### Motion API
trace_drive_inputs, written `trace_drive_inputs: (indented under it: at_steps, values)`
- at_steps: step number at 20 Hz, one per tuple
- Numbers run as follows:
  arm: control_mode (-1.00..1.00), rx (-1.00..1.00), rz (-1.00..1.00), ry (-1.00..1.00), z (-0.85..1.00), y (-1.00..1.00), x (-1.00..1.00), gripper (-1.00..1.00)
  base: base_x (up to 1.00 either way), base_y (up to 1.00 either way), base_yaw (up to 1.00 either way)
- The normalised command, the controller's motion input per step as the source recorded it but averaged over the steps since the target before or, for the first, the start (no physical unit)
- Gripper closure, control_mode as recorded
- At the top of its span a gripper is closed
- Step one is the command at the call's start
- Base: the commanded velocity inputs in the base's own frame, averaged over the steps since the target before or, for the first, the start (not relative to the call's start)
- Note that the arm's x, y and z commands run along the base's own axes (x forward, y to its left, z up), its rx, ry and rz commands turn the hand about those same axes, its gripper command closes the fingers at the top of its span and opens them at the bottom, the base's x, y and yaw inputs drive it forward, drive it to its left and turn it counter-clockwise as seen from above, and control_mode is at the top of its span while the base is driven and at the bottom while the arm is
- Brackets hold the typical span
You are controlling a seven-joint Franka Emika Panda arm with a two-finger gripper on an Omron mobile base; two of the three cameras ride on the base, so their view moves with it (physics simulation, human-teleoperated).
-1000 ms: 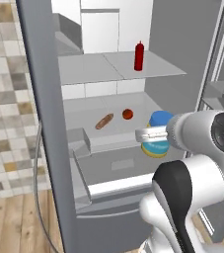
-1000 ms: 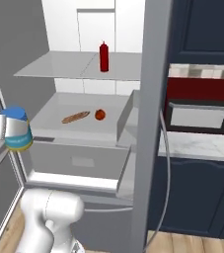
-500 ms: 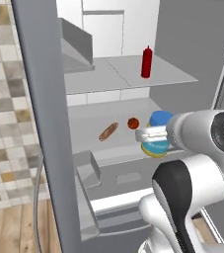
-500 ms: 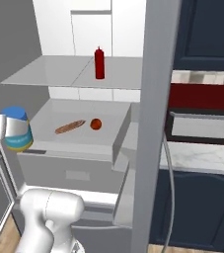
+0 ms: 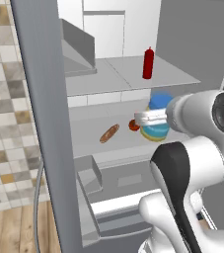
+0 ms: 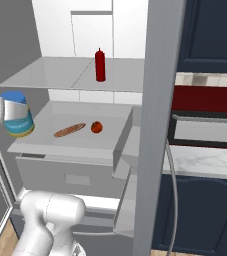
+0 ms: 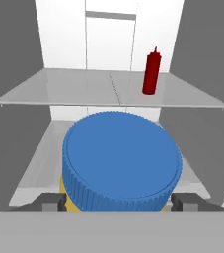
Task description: Place the mayonnaise and ketchup from the counter to the top shelf of the fridge. If the existing items in the fridge are on the top shelf, move them to other shelves.
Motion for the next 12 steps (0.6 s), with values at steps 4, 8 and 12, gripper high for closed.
trace_drive_inputs:
  at_steps: [4,8,12]
  values:
    - [-1.0,-0.05,0.1,0.0,0.53,0.04,0.25,1.0,0.0,0.0,0.0]
    - [-1.0,-0.04,0.07,0.0,0.45,0.06,0.4,1.0,0.0,0.0,0.0]
    - [-1.0,-0.09,0.05,0.0,0.22,0.37,0.67,1.0,0.0,0.0,0.0]
